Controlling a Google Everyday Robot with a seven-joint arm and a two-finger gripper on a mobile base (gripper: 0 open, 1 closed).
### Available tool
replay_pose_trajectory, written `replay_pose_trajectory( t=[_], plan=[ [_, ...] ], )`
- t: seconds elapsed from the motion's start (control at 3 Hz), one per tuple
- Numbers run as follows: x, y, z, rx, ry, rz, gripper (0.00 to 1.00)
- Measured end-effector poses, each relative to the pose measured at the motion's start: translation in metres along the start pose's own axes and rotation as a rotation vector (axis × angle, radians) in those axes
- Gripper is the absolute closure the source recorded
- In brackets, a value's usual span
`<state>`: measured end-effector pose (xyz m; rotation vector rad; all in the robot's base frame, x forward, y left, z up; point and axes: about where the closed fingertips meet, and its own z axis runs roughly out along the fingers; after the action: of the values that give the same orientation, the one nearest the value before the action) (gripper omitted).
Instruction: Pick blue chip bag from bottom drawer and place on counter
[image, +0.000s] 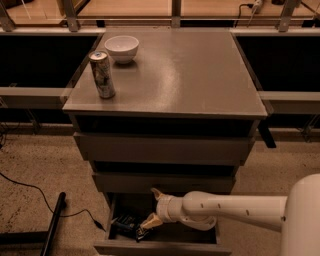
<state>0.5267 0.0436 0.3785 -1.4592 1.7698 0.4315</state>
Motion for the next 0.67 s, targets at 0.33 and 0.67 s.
replay_pose_trajectory(
  t=[0.33, 0.67],
  plan=[
    [0.016, 0.005, 0.018, -0.036, -0.015, -0.081, 0.17],
    [0.029, 0.012, 0.035, -0.060, -0.025, -0.145, 0.17]
  ],
)
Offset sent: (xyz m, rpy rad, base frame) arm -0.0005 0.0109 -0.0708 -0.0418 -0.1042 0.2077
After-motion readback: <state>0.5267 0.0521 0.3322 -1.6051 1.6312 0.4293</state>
